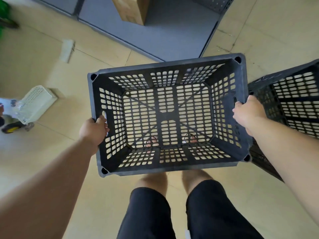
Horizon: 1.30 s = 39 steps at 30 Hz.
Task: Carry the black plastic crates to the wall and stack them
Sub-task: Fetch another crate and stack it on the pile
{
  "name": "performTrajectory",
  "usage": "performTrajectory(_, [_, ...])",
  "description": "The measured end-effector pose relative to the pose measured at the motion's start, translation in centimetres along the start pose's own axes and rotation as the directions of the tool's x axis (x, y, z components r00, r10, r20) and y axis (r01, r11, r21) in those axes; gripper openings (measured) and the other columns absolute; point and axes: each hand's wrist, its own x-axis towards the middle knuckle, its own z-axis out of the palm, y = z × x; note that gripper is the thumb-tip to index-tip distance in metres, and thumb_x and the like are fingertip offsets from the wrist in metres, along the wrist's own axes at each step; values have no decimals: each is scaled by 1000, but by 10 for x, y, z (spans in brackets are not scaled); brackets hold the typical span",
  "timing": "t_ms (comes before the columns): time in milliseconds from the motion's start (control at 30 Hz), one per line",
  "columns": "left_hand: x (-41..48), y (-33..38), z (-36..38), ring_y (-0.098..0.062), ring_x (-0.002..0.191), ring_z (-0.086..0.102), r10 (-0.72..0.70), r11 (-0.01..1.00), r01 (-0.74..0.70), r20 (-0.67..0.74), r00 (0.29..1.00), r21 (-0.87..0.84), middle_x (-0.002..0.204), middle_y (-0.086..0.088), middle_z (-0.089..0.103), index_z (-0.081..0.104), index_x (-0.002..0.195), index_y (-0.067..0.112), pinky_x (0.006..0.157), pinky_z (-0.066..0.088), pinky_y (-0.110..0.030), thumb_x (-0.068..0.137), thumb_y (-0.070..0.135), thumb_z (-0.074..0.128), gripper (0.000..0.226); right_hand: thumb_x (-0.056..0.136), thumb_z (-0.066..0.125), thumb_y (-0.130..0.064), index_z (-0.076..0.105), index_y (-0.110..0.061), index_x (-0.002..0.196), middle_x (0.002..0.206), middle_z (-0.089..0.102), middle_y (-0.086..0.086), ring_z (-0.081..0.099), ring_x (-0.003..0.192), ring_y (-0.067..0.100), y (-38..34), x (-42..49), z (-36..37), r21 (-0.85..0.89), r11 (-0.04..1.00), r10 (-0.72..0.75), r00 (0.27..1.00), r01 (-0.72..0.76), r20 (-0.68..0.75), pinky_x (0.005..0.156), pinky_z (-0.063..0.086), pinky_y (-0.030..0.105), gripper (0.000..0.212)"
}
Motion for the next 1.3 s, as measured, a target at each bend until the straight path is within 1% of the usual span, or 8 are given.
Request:
performTrajectory(267, [-141, 29, -114, -19, 67, 56, 44, 996, -41, -37, 998, 78, 86, -7, 67, 63, 101, 7, 58, 40, -30, 105, 34, 42, 34, 106, 43, -28, 50, -7, 123, 107, 58, 14, 61, 100, 39, -27, -158, -140, -37, 999, 33, 996, -36, -88, 82, 54, 49, 28])
performTrajectory(467, [-228, 51, -177, -22, 76, 64, 50, 998, -50, -24, 998, 28, 92, -9, 70, 64, 113, 4, 55, 42, -29, 105, 34, 42, 38, 104, 40, -28, 48, -6, 133, 122, 60, 22, 61, 103, 43, -36, -242, -227, -70, 997, 2, 993, -11, -118, 79, 51, 45, 37])
performTrajectory(600, [-266, 64, -198, -16, 79, 66, 107, 994, -107, -15, 994, -13, 103, -10, 71, 61, 119, 4, 54, 39, -27, 107, 31, 40, 36, 106, 37, -27, 44, -5, 137, 116, 58, 20, 60, 96, 41, -37, -272, -273, -65, 997, -52, 989, 43, -140, 76, 48, 45, 40])
performTrajectory(767, [-301, 67, -206, -19, 72, 61, 124, 990, -127, -60, 990, -55, 94, -10, 68, 62, 114, 2, 58, 44, -30, 105, 30, 43, 35, 107, 36, -27, 45, -4, 132, 105, 55, 17, 55, 75, 33, -36, -282, -307, -55, 992, -117, 981, 110, -152, 65, 46, 39, 36])
performTrajectory(867, [-333, 62, -209, -25, 73, 62, 104, 990, -116, -138, 985, -79, 87, -10, 67, 62, 105, 2, 63, 48, -33, 105, 30, 43, 34, 107, 40, -27, 46, -1, 133, 120, 59, 25, 58, 90, 42, -43, -280, -320, -57, 980, -195, 971, 189, -138, 75, 51, 45, 37])
performTrajectory(967, [-361, 45, -210, -32, 81, 65, 50, 990, -79, -226, 973, -118, 92, -13, 70, 63, 102, 3, 68, 50, -35, 102, 33, 45, 35, 106, 41, -24, 44, 1, 140, 133, 55, 27, 56, 110, 47, -55, -275, -326, -97, 958, -279, 955, 270, -102, 81, 46, 45, 41])
performTrajectory(1100, [-409, -7, -203, -33, 87, 69, -88, 965, 3, -313, 946, -263, 95, -13, 71, 64, 106, 6, 78, 57, -42, 101, 36, 47, 35, 105, 43, -26, 49, -2, 135, 127, 59, 26, 59, 108, 48, -63, -280, -328, -178, 891, -427, 904, 418, -15, 84, 50, 48, 39])
performTrajectory(1300, [-482, -90, -189, -32, 78, 63, -308, 887, 119, -380, 872, -445, 82, -12, 65, 61, 105, 0, 68, 46, -36, 105, 31, 47, 34, 105, 42, -27, 45, -2, 139, 137, 54, 27, 55, 119, 49, -76, -318, -313, -270, 774, -557, 818, 573, 140, 97, 47, 54, 42])
